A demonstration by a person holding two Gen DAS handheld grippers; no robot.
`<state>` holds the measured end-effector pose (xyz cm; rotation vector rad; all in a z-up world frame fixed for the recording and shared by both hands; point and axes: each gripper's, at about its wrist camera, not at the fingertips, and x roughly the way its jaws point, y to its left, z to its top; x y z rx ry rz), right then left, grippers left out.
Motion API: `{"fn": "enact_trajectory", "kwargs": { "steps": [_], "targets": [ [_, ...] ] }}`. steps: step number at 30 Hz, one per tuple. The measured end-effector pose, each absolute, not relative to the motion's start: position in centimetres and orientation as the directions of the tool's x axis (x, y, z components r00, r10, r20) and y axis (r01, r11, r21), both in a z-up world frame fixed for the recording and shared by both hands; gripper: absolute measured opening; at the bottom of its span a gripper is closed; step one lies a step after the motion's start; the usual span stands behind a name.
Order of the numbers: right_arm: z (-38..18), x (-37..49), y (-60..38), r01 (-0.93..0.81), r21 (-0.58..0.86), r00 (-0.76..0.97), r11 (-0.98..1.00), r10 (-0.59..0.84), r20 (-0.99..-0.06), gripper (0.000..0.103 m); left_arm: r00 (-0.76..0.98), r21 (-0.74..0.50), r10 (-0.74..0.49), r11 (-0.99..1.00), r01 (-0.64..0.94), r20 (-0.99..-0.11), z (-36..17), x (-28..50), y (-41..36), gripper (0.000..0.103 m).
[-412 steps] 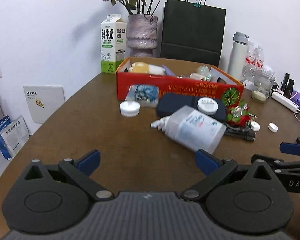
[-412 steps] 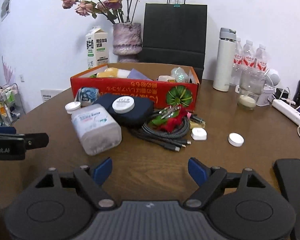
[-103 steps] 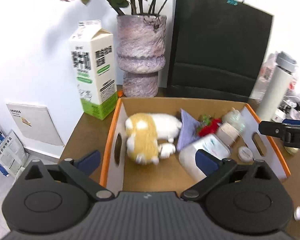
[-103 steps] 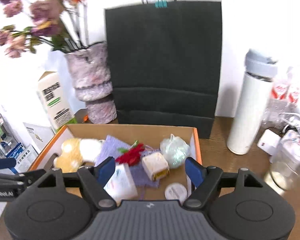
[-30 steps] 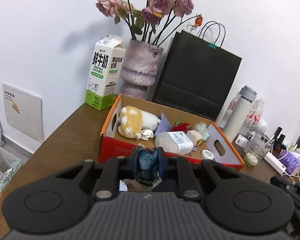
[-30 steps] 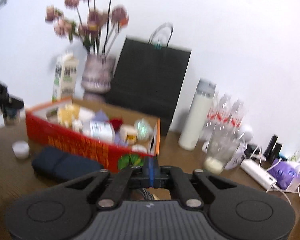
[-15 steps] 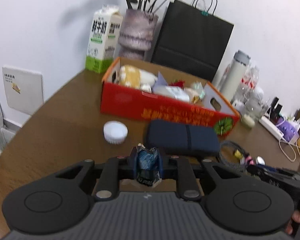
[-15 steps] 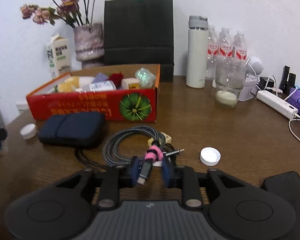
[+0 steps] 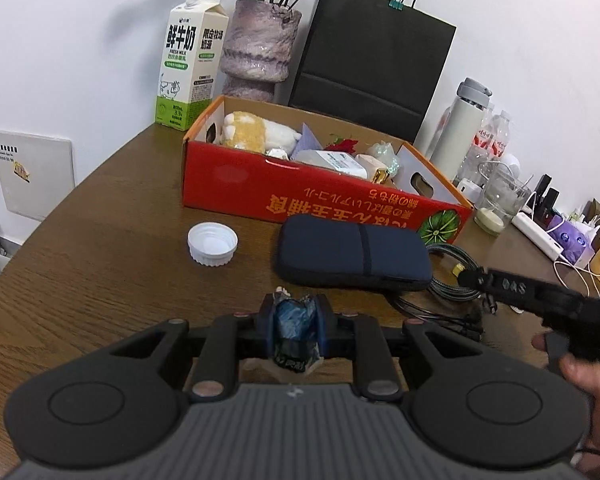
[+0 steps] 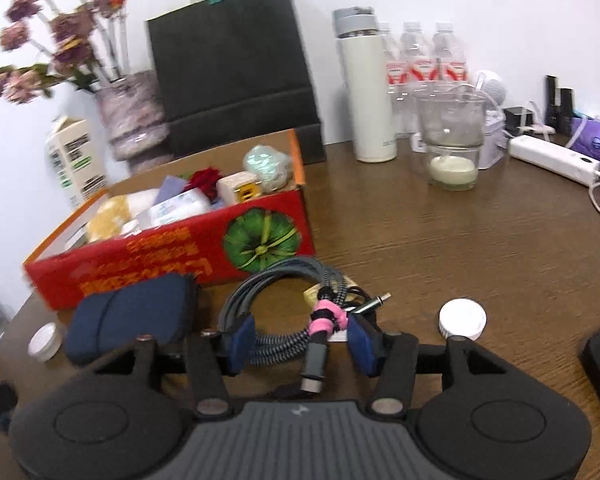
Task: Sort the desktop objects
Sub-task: 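Lift the wipe pack and coiled black cable and carry both toward the box, then open both grippers over the box to release the wipe pack and cable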
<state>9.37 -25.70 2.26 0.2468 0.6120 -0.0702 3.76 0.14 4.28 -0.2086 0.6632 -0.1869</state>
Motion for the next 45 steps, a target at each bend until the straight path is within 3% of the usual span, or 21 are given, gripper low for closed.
{"fn": "enact_trajectory", "kwargs": {
  "steps": [1,2,4,7,11,18,26,29,32,35,38,42,43,44,45],
  "targets": [
    [1.9,10.0,-25.9,0.161,0.207,0.81,0.965,-0.009,-0.587,0.049,0.771,-0.251,-0.24,0.962,0.107,-0.59,4.2,3.7,0.1,0.02],
    [1.7,10.2,-26.1,0.189,0.201,0.808,0.961,-0.036,-0.589,0.03,0.771,-0.252,-0.243,0.961,0.111,-0.589,4.2,3.7,0.0,0.02],
    [1.6,10.4,-26.3,0.19,0.18,0.812,0.965,-0.051,-0.581,0.021,0.772,-0.25,-0.244,0.961,0.115,-0.586,4.3,3.6,0.0,0.02],
    [2.6,8.9,-25.3,0.16,0.078,0.839,0.984,-0.094,-0.535,0.018,0.775,-0.251,-0.243,0.961,0.113,-0.583,4.4,3.4,0.0,0.02],
    [5.4,3.8,-22.6,0.122,-0.162,0.926,0.979,-0.171,-0.335,0.018,0.787,-0.244,-0.236,0.963,0.113,-0.57,5.0,3.2,0.1,0.02],
    [10.1,0.1,-24.5,0.057,0.014,0.965,0.998,-0.051,-0.256,0.018,0.809,-0.245,-0.248,0.96,0.133,-0.533,6.5,3.4,-0.1,0.02],
    [14.9,6.6,-22.8,-0.099,0.089,0.975,0.991,0.115,-0.19,0.018,0.894,-0.128,-0.214,0.976,0.177,-0.393,13.6,8.1,0.1,0.021],
    [15.3,12.0,-21.3,-0.165,0.107,0.949,0.98,0.187,-0.254,0.018,0.889,-0.092,-0.204,0.979,0.182,-0.41,14.3,11.7,-0.1,0.021],
    [13.8,18.1,-18.4,-0.215,0.088,0.894,0.973,0.232,-0.384,0.018,0.844,-0.082,-0.196,0.98,0.18,-0.499,13.2,17.0,-0.2,0.021],
    [11.4,22.5,-14.9,-0.282,0.065,0.813,0.957,0.274,-0.514,0.018,0.805,-0.02,-0.11,0.992,0.122,-0.583,11.1,21.6,-0.2,0.021],
    [9.0,24.7,-12.2,-0.328,0.055,0.736,0.943,0.292,-0.611,0.018,0.74,-0.042,-0.119,0.992,0.122,-0.662,9.1,24.5,0.7,0.022],
    [7.1,26.7,-12.4,-0.319,0.16,0.674,0.934,0.343,-0.654,0.022,0.699,-0.066,-0.117,0.993,0.099,-0.706,6.8,26.5,1.4,0.022],
    [7.3,26.9,-12.8,-0.323,0.182,0.667,0.929,0.36,-0.653,0.022,0.69,-0.082,-0.125,0.992,0.095,-0.713,6.5,26.6,1.7,0.027],
    [7.5,26.9,-13.3,-0.325,0.203,0.658,0.924,0.375,-0.653,0.025,0.684,-0.102,-0.132,0.991,0.084,-0.717,6.3,26.8,1.9,0.039],
    [7.9,26.8,-13.7,-0.321,0.226,0.653,0.92,0.388,-0.65,0.029,0.691,-0.129,-0.147,0.989,0.078,-0.708,6.3,26.9,2.3,0.042]
  ]
}}
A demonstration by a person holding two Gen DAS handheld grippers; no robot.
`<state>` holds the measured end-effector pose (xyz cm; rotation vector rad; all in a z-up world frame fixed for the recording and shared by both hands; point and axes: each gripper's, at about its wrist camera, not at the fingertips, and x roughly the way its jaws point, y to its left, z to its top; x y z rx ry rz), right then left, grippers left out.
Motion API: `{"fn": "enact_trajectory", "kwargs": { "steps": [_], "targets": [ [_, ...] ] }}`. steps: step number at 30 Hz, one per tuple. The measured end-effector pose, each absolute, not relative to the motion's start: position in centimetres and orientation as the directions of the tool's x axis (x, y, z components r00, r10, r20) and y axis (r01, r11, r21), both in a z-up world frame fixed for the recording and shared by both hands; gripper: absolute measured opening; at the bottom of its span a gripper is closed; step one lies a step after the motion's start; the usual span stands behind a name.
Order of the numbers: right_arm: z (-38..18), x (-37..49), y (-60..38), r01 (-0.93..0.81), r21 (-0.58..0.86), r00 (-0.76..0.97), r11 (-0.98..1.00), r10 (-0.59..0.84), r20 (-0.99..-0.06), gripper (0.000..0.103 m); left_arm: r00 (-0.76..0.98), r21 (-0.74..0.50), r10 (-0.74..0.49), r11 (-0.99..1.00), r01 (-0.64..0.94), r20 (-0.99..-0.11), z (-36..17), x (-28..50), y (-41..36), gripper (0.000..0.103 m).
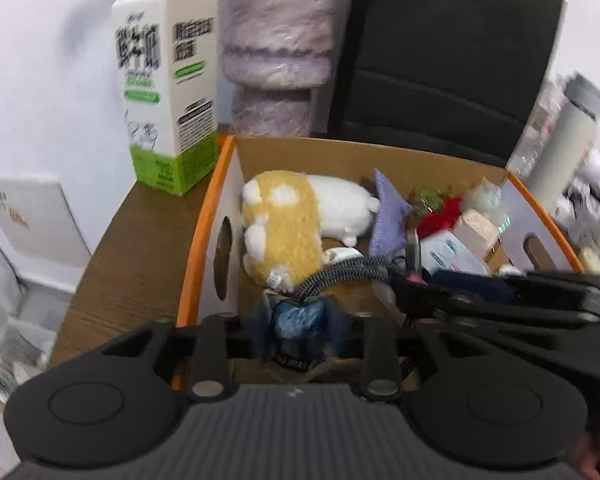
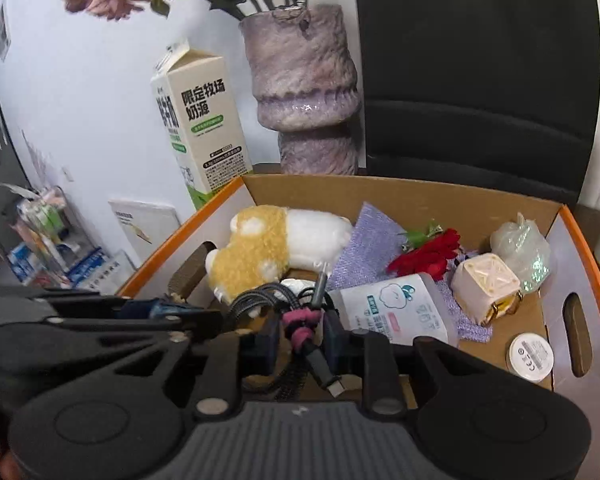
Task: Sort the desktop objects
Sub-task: 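Open both grippers over the box to release the wipe pack and cable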
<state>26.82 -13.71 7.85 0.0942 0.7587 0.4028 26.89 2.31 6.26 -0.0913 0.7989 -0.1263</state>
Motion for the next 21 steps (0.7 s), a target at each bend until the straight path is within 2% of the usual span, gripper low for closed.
{"fn": "enact_trajectory", "kwargs": {
  "steps": [2,4,7,8,9,11,14,21],
  "targets": [
    [8.9,26.6,-14.9,-0.315,0.249,0.669,0.916,0.4,-0.627,0.049,0.696,-0.152,-0.166,0.985,0.082,-0.698,6.5,27.0,2.5,0.065],
    [10.0,26.2,-15.6,-0.321,0.206,0.69,0.924,0.378,-0.618,0.059,0.7,-0.149,-0.171,0.984,0.093,-0.693,7.1,27.1,2.4,0.077],
    [11.0,25.5,-15.8,-0.306,0.099,0.722,0.947,0.299,-0.624,0.061,0.729,-0.118,-0.135,0.99,0.074,-0.671,8.4,26.7,1.9,0.097],
    [11.2,25.1,-16.0,-0.295,0.064,0.733,0.953,0.268,-0.626,0.065,0.73,-0.12,-0.132,0.99,0.069,-0.67,8.7,26.5,1.8,0.103],
    [11.4,24.8,-16.2,-0.282,0.041,0.742,0.959,0.245,-0.623,0.068,0.73,-0.111,-0.115,0.992,0.055,-0.673,9.1,26.1,1.6,0.103],
    [11.5,23.5,-16.7,-0.254,-0.009,0.771,0.967,0.196,-0.606,0.081,0.738,-0.068,-0.073,0.997,0.037,-0.671,9.6,25.0,1.2,0.103],
    [11.3,21.5,-17.9,-0.208,-0.051,0.803,0.977,0.141,-0.58,0.087,0.771,-0.036,-0.057,0.998,0.045,-0.634,10.3,22.2,1.3,0.103],
    [9.3,15.3,-21.8,-0.087,0.014,0.834,0.996,0.08,-0.546,0.087,0.804,-0.023,-0.019,1.0,0.008,-0.594,8.9,14.9,1.5,0.103]
  ]
}}
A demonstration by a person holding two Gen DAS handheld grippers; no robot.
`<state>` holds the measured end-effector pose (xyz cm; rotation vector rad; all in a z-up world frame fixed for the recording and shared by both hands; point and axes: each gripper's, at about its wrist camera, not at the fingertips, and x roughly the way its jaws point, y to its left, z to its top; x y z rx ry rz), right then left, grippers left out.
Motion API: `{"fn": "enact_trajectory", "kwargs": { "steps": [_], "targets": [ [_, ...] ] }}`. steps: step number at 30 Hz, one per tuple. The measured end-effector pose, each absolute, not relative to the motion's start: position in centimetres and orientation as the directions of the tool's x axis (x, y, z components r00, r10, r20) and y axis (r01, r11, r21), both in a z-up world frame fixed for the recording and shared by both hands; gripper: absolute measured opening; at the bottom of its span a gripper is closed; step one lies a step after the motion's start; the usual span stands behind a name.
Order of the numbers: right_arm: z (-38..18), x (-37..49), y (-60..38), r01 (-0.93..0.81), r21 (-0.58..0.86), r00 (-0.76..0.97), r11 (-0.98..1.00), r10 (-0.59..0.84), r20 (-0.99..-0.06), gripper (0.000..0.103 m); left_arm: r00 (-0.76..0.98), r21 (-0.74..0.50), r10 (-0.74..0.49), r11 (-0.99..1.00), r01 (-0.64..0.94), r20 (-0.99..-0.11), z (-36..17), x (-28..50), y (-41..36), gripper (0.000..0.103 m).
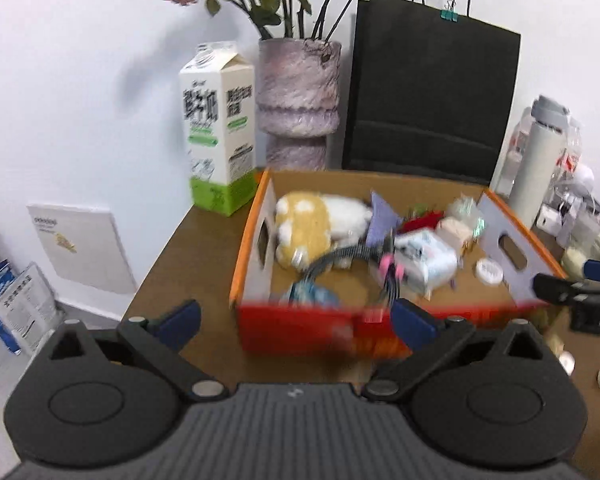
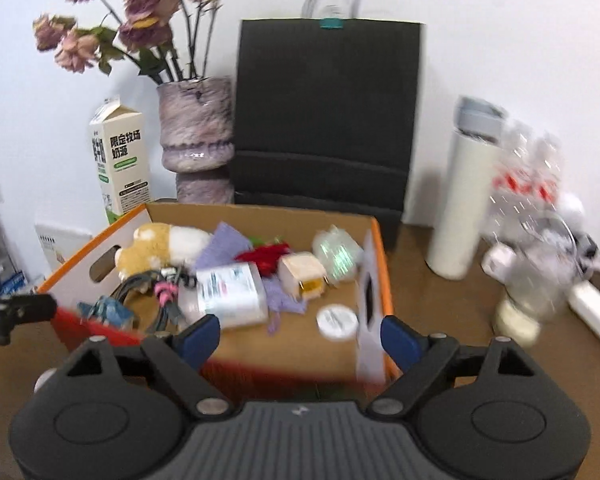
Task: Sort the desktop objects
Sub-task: 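Open both grippers over the box to release the wipe pack and cable, then move the left gripper to the white bottle cap and the right to the navy pouch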
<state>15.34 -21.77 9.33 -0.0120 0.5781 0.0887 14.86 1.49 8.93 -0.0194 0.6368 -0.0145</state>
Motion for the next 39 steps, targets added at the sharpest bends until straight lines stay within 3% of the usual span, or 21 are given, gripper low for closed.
{"fn": "enact_trajectory", "kwargs": {
  "steps": [11,21,25,33,39],
  "targets": [
    [4.8,5.5,-21.0,-0.087,0.009,0.823,0.996,0.077,-0.563,0.087,0.787,-0.041,-0.041,0.999,0.019,-0.616,3.7,5.9,1.1,0.103],
    [3.2,-2.3,-20.1,-0.154,0.012,0.819,0.988,0.135,-0.558,0.087,0.782,-0.095,-0.045,0.995,-0.018,-0.621,1.9,-1.6,1.1,0.103],
    [2.7,-4.4,-20.3,-0.153,0.017,0.819,0.988,0.136,-0.557,0.087,0.793,-0.061,-0.012,0.998,-0.032,-0.609,1.5,-4.0,0.8,0.103],
    [3.1,-6.1,-19.6,-0.178,0.02,0.83,0.984,0.161,-0.534,0.087,0.784,-0.014,-0.007,1.0,-0.002,-0.621,1.9,-4.3,0.9,0.103],
    [3.3,-1.7,-19.4,-0.169,-0.061,0.837,0.984,0.111,-0.535,0.085,0.805,-0.017,-0.04,0.999,0.038,-0.592,3.6,-0.7,1.7,0.103]
  ]
}}
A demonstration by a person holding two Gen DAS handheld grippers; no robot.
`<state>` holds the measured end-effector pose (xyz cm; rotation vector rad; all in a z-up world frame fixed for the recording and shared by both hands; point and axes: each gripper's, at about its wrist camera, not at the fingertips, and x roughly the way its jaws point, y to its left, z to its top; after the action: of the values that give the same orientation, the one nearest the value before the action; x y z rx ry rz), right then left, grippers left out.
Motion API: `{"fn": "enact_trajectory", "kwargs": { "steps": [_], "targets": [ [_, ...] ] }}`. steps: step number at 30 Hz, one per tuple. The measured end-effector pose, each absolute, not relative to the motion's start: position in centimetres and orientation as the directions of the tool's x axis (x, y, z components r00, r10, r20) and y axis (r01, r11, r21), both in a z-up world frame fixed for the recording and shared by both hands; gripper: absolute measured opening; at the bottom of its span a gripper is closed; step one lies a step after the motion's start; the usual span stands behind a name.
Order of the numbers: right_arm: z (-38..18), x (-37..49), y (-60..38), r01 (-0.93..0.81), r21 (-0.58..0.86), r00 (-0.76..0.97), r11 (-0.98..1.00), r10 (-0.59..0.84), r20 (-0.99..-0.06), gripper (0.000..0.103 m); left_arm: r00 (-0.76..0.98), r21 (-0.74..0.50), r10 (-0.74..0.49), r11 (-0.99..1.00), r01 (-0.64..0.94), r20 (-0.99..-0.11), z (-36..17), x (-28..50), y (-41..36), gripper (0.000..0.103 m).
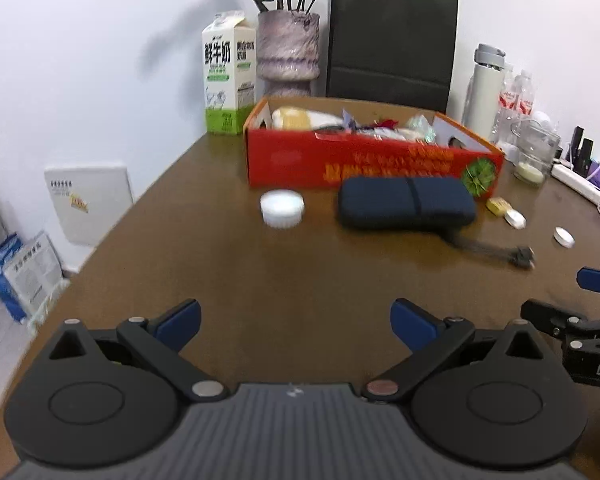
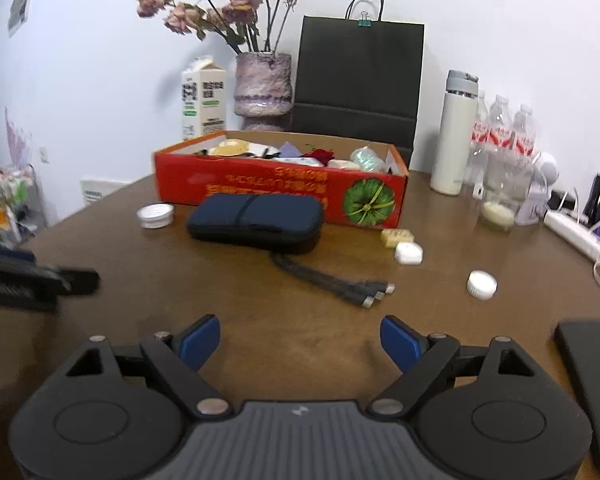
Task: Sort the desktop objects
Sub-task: 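Move the left gripper to the white bottle cap and the right to the navy pouch, then grasp the white bottle cap with the left gripper while the right grasps the navy zip pouch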
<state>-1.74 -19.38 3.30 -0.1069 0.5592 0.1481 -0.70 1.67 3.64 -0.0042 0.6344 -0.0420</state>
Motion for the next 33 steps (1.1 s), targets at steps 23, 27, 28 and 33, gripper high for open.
{"fn": "enact_trajectory", "kwargs": {
  "steps": [23,27,28,33],
  "targets": [
    [3.0,13.3,-21.0,-0.224,0.426,0.76,0.876,0.431,-0.486,0.042,0.769,-0.157,-0.18,0.982,0.105,-0.614,1.4,13.4,2.7,0.041],
    [5.4,10.7,-19.8,-0.315,0.375,0.771,0.872,0.465,-0.435,0.034,0.776,-0.145,-0.169,0.984,0.1,-0.608,1.4,13.1,2.6,0.041],
    [5.4,10.6,-19.5,-0.326,0.377,0.76,0.867,0.478,-0.441,0.035,0.779,-0.132,-0.15,0.987,0.087,-0.608,1.4,13.0,2.6,0.041],
    [3.7,12.4,-19.9,-0.321,0.472,0.68,0.821,0.547,-0.488,0.047,0.789,-0.136,-0.115,0.99,0.041,-0.604,1.4,12.9,3.6,0.04]
  ]
}}
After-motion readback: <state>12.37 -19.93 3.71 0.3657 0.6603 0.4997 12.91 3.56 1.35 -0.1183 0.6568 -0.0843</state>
